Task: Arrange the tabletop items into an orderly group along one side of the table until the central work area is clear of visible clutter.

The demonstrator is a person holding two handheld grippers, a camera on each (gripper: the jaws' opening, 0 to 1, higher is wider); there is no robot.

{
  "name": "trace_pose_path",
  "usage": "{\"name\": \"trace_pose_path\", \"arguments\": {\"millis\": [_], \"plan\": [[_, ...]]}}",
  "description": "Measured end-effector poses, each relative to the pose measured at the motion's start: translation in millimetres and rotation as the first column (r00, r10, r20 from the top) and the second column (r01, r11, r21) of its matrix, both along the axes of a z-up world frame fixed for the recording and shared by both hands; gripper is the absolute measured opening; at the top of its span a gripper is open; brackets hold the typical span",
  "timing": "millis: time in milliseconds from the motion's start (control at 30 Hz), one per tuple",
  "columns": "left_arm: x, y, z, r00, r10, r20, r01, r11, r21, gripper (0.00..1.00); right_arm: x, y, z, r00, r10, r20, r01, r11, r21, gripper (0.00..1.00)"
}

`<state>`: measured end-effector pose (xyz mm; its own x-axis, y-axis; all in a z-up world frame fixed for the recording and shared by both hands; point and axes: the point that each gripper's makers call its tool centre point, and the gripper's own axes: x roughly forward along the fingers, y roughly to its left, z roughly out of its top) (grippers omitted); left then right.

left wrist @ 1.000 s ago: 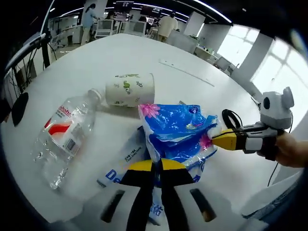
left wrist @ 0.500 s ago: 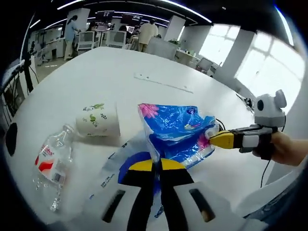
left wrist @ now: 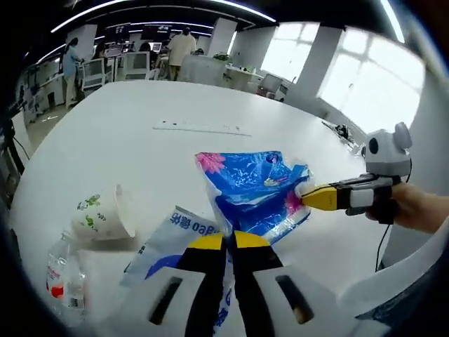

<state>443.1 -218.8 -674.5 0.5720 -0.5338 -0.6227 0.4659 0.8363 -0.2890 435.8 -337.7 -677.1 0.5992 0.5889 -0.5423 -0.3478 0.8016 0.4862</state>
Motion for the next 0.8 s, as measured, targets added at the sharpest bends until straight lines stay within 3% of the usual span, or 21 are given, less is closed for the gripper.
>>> {"name": "trace_pose_path", "arguments": {"millis": [400,800], "plan": [[-6.2,-53,4.5,0.994,-0.11,0.0,0.11,0.994,-0.019,0.0,-11,-49,1.5,0.993,-0.117,-0.018,0.117,0.993,0.0,0.0],[-0.5,-71,6.6,0.991,-0.132,-0.009,0.132,0.991,-0.029,0.0,-10,-66,3.2,0.988,-0.153,-0.012,0.153,0.988,0.005,0.0]]}}
